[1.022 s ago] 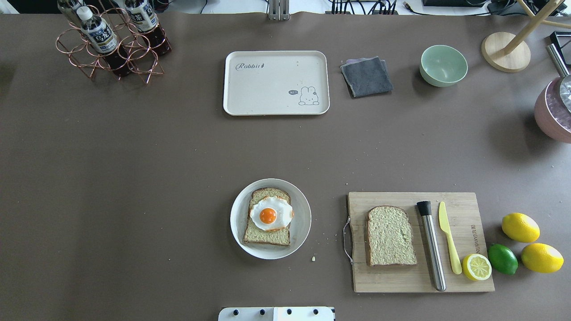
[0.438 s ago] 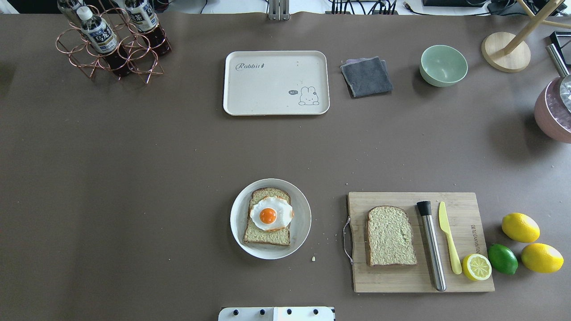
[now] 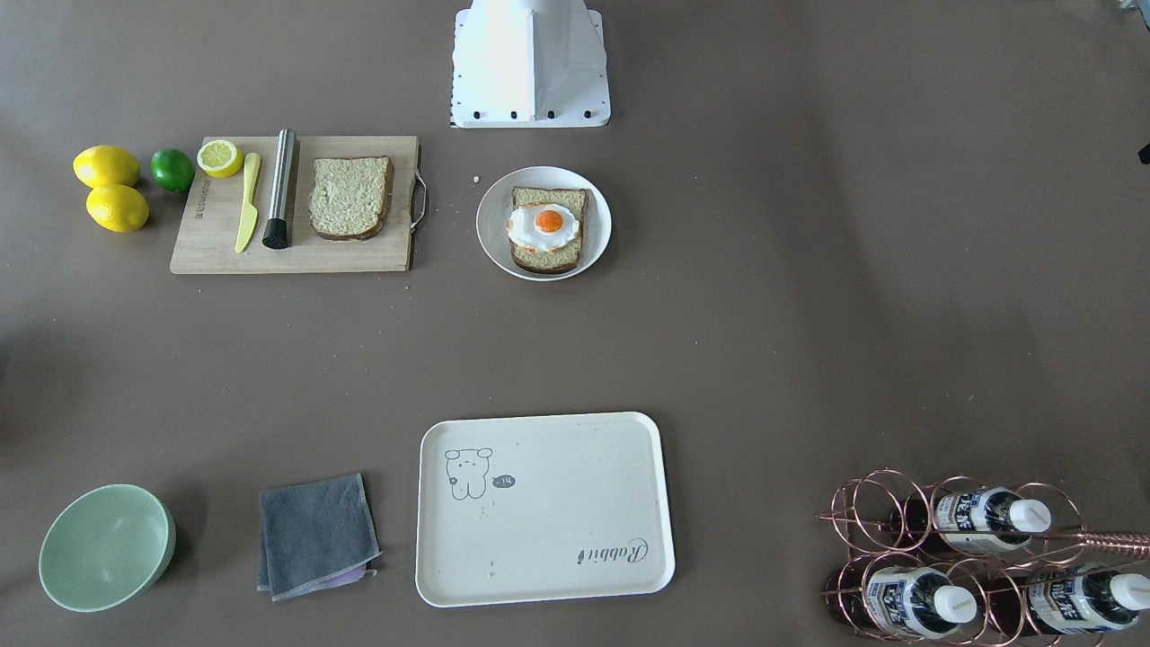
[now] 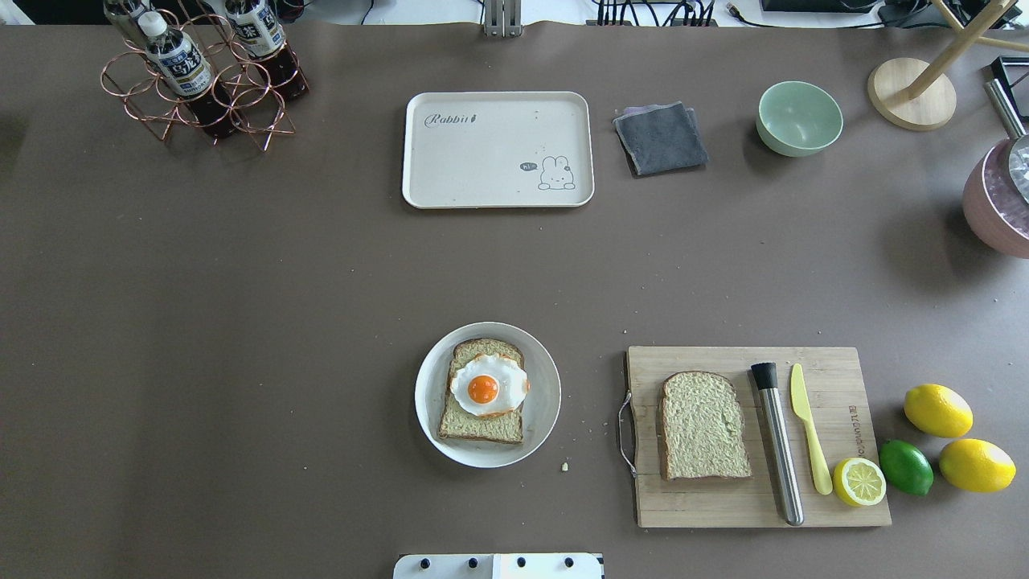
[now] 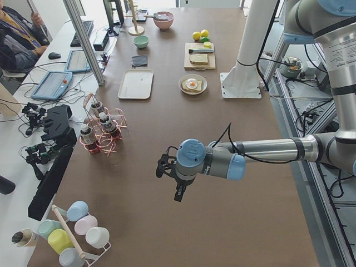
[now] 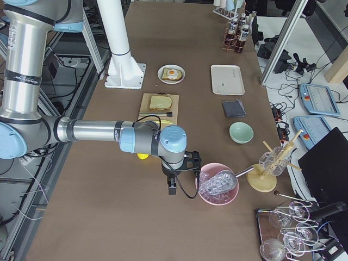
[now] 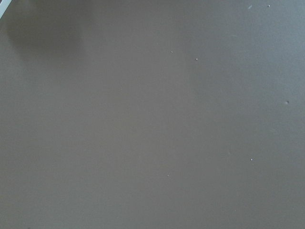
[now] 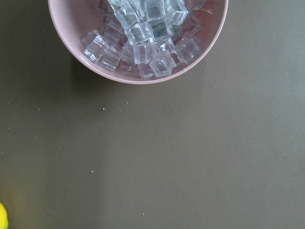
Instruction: Make sandwich and place on tray
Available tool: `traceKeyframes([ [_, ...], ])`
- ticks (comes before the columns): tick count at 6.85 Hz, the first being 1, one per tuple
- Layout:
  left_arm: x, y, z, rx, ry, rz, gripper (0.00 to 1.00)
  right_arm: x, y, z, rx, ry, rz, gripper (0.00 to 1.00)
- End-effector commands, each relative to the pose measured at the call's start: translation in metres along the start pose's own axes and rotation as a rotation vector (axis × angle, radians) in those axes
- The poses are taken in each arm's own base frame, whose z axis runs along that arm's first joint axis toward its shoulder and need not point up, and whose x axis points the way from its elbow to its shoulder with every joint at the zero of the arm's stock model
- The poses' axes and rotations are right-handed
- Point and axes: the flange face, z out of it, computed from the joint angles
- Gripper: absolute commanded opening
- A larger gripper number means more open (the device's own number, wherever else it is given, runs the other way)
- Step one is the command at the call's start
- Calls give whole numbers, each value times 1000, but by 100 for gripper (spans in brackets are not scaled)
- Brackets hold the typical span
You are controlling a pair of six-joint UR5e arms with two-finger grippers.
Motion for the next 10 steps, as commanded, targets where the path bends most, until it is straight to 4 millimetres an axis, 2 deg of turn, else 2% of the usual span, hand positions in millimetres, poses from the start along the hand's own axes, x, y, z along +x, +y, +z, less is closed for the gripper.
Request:
traceKeyframes([
  [1, 0, 7, -6, 13, 1, -9, 97, -4, 2, 0, 5, -33, 0, 100],
  [5, 1, 6, -7, 18, 3, 3, 97, -11, 5, -1, 16, -94, -1, 100],
  [8, 8, -2, -2, 6, 8, 18, 97, -20, 6, -5, 30, -147, -11, 100],
  [10, 3, 13, 3, -12, 10, -5, 97, -53, -3, -6, 24, -186, -78, 100],
])
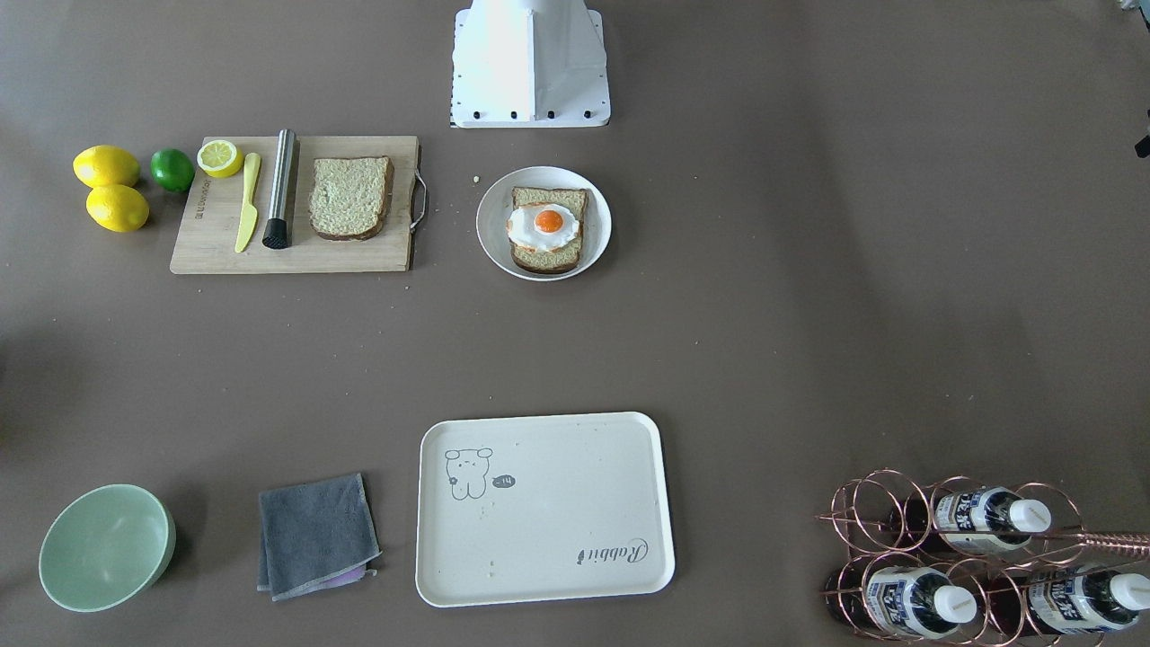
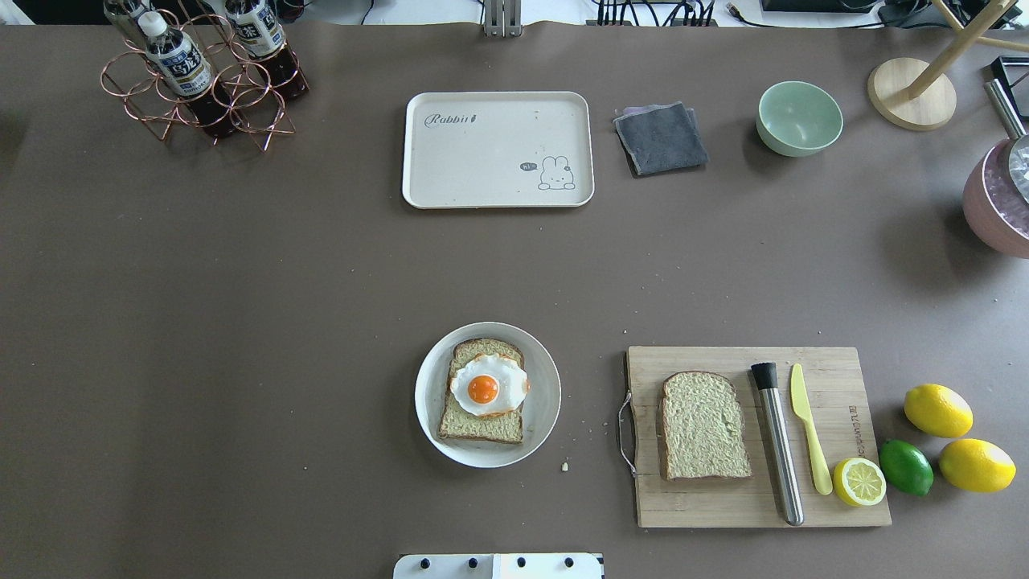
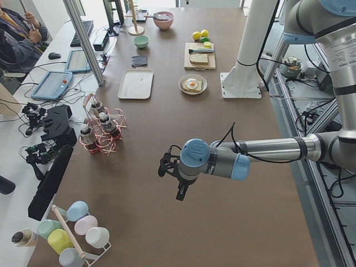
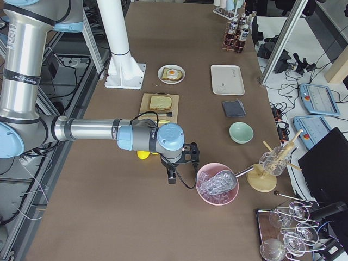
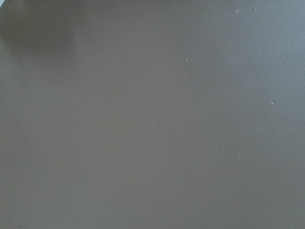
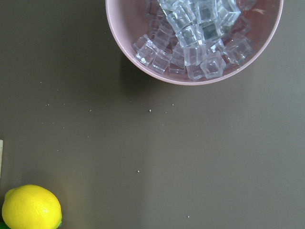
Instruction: Make sandwich and place on tray
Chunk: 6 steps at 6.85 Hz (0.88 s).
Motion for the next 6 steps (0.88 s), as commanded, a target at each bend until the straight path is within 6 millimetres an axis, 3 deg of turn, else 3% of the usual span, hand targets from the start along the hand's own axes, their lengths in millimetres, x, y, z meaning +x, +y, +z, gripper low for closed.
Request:
traceKeyframes([
  [1, -4, 10, 4, -14, 0, -16, 97, -28, -8, 4, 3, -78, -34, 100],
  [3, -3, 9, 3, -11, 2, -12, 97, -88, -27, 23, 28, -118, 66, 100],
  [6, -1, 8, 3, -5, 4, -5, 98, -204, -28, 85, 57, -193, 110, 98],
])
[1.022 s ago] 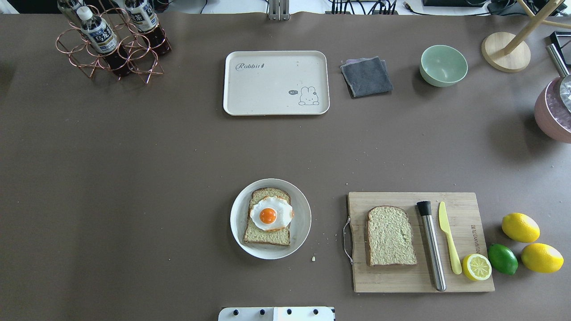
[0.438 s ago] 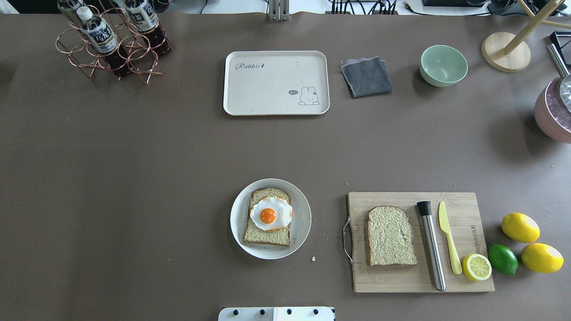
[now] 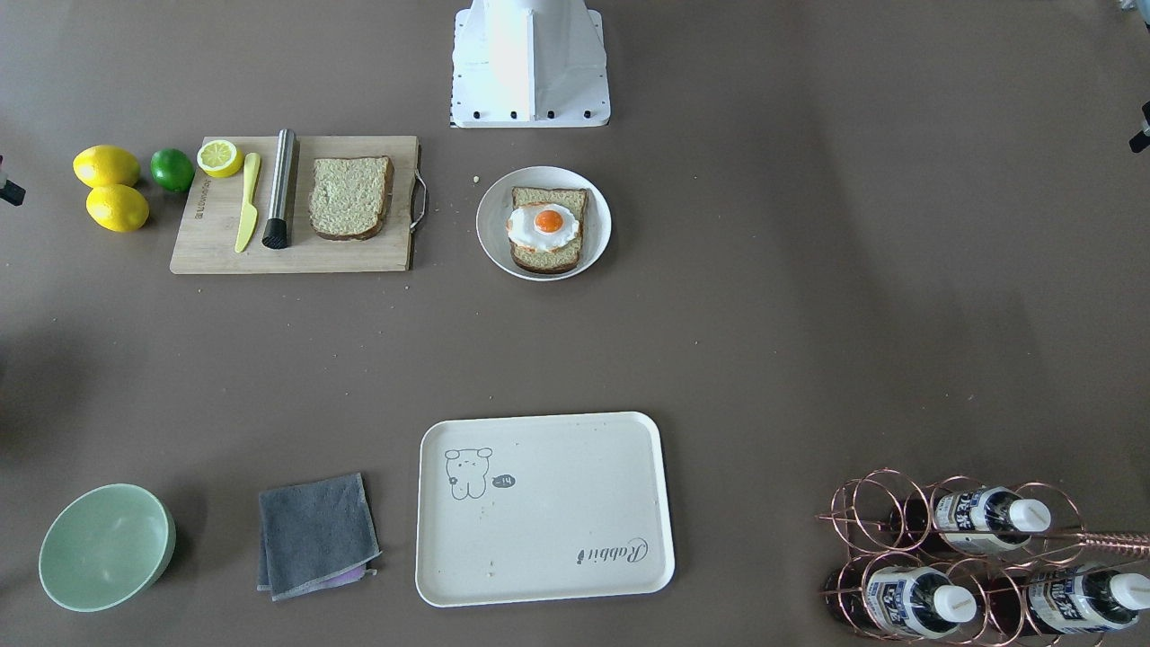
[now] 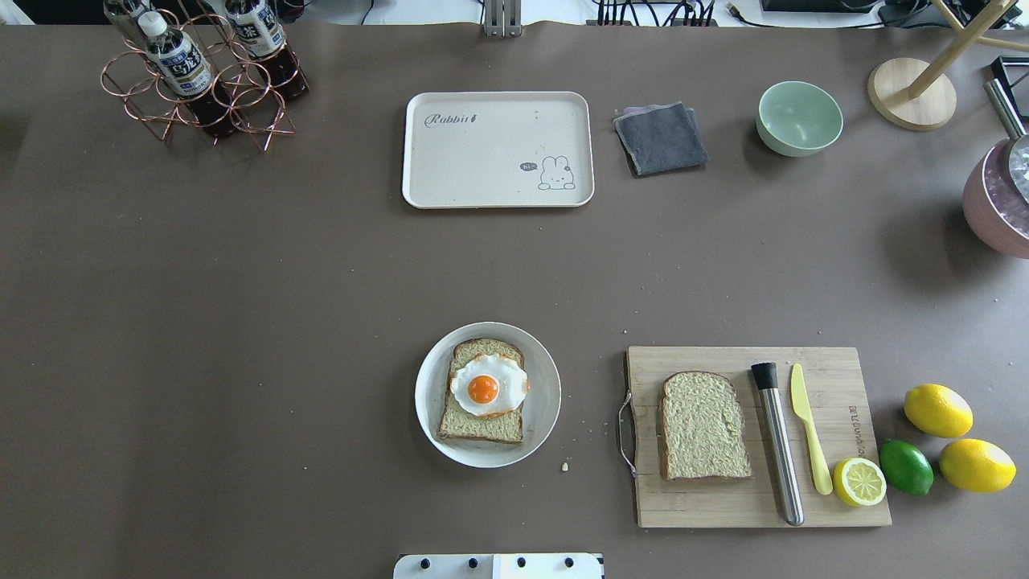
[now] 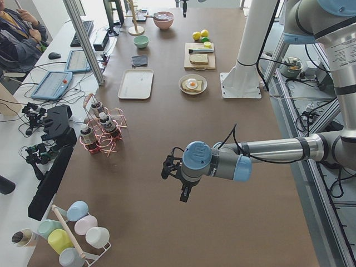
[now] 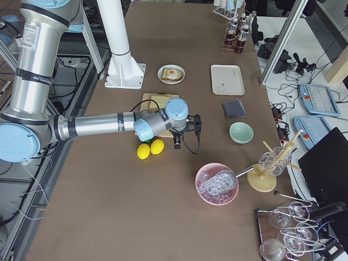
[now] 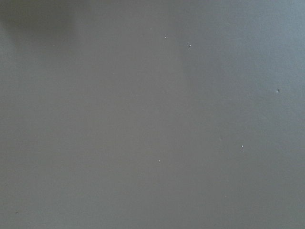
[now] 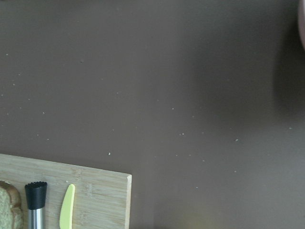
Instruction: Make sandwich and place on tray
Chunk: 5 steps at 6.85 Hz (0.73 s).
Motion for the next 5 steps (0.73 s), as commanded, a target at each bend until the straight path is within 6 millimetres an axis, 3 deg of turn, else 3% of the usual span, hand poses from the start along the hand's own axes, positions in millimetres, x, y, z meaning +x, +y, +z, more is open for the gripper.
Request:
traceKeyframes([
  [1, 2, -3, -1, 8, 0, 10, 98, -65, 19, 55, 28, -39, 25, 98],
  [2, 2, -3, -1, 8, 1, 10, 98, -100, 29, 74, 16, -53, 46, 95],
  [3, 2, -6, -2, 13, 1, 14, 98, -144, 46, 81, 15, -74, 87, 94],
  [5, 2, -6, -2, 14, -1, 17, 98, -199, 87, 119, 39, -44, 57, 89],
])
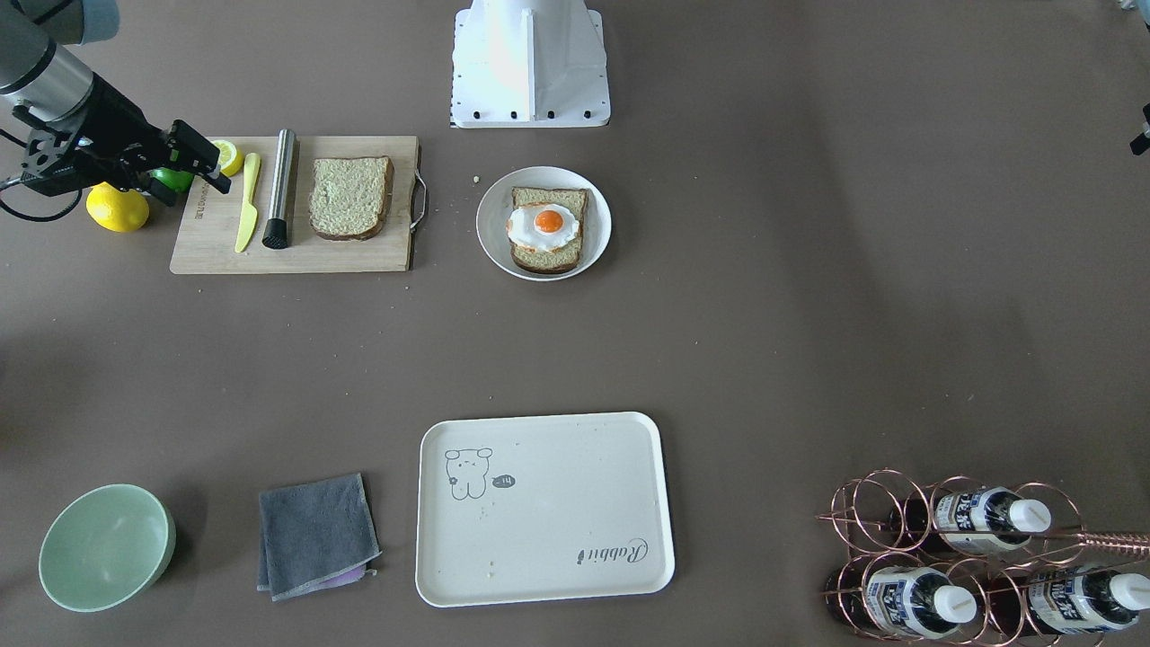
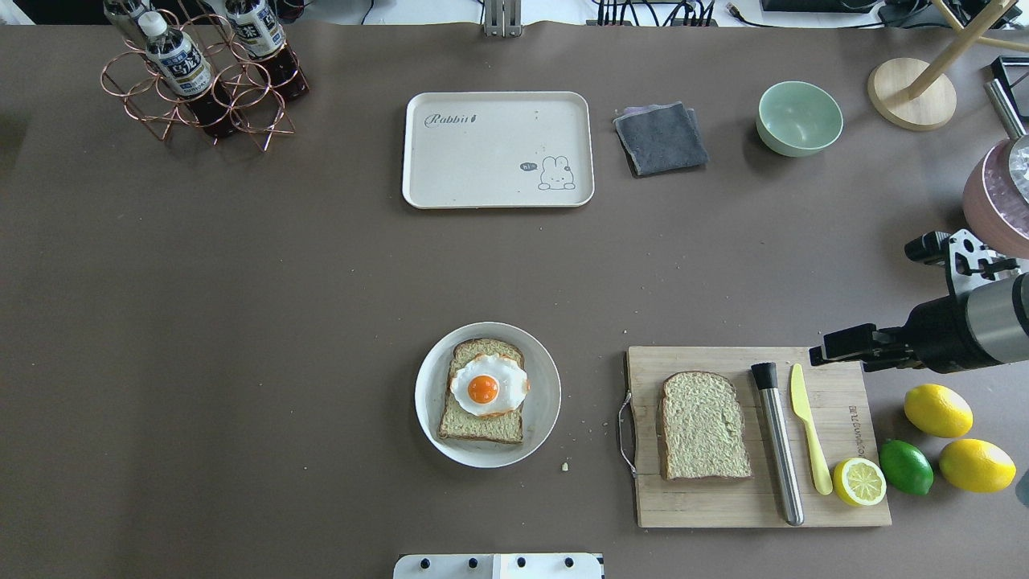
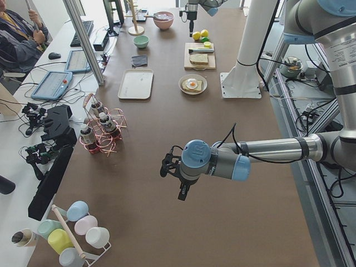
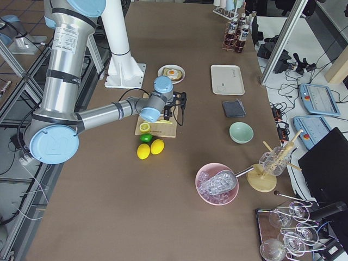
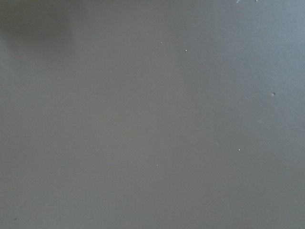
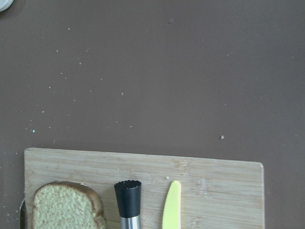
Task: Make sandwich and place on tray
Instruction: 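Move the right gripper over the bread slice on the cutting board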
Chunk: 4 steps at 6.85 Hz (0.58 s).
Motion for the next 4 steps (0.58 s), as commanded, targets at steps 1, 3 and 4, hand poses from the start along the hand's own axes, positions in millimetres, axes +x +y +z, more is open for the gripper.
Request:
traceKeyframes([
  [1, 0, 0, 0, 1, -1, 3, 98, -39, 38, 25, 7, 26, -29, 87],
  [3, -1, 4, 1, -2, -2, -2, 98, -106, 50, 48, -3, 46, -9, 86],
  [4, -3, 5, 2, -5, -5, -4, 98, -114, 62, 67, 17, 88, -28, 84],
])
